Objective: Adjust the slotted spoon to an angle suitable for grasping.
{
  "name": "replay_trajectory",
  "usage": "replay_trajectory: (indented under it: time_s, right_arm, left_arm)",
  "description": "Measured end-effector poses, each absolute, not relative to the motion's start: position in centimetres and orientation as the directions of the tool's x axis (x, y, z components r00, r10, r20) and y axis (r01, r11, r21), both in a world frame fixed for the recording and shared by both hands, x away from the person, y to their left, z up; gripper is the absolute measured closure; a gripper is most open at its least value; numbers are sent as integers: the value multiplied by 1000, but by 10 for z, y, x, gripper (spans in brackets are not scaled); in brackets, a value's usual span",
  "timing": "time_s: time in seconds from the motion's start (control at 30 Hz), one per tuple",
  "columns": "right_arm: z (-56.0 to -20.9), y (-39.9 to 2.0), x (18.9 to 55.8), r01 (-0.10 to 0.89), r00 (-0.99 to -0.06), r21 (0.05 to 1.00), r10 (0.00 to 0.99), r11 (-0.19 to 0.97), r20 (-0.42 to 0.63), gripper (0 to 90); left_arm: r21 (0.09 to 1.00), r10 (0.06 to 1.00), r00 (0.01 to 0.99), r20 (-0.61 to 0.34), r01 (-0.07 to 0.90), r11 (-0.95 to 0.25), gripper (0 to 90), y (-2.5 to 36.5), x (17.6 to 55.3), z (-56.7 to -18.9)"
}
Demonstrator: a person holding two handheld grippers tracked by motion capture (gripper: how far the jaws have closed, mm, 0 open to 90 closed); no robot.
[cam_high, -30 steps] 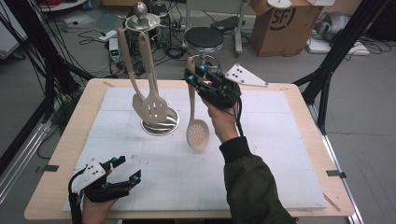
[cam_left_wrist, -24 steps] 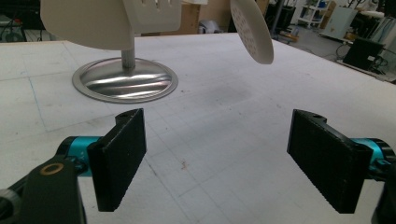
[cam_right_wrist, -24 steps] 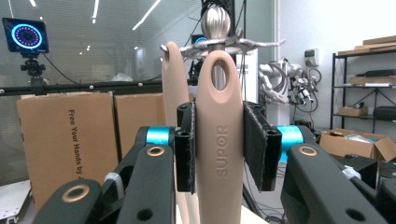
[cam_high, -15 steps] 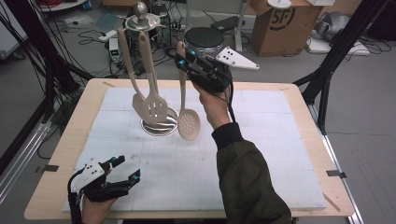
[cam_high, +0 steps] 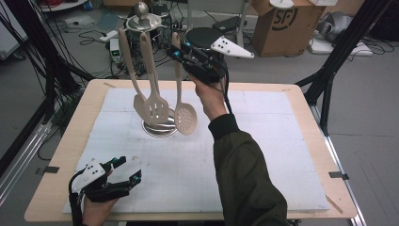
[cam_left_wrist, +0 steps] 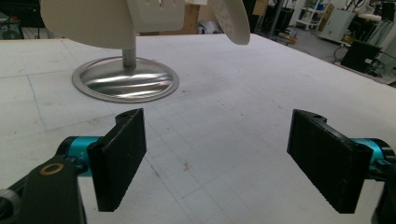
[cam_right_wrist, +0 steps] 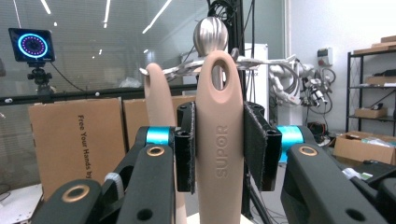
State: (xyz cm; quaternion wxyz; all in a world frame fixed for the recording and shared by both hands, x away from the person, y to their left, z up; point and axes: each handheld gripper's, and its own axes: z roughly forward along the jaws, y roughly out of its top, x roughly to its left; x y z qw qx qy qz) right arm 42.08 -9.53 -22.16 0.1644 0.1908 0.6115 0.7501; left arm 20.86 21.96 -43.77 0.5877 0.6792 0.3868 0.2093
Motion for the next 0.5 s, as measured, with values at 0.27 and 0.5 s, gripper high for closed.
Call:
replay_trajectory:
  time_s: [0.27, 0.5]
  right_arm:
    - [-207, -90, 434, -6, -875, 982, 476, -191, 87, 676]
    - [-207, -89, 440, 15, -878, 982, 468, -190, 104, 676]
  left_arm:
    - [962, 767, 618, -172, 273, -5, 202, 220, 206, -437]
    - [963, 769, 617, -167, 268, -5, 202, 222, 206, -436]
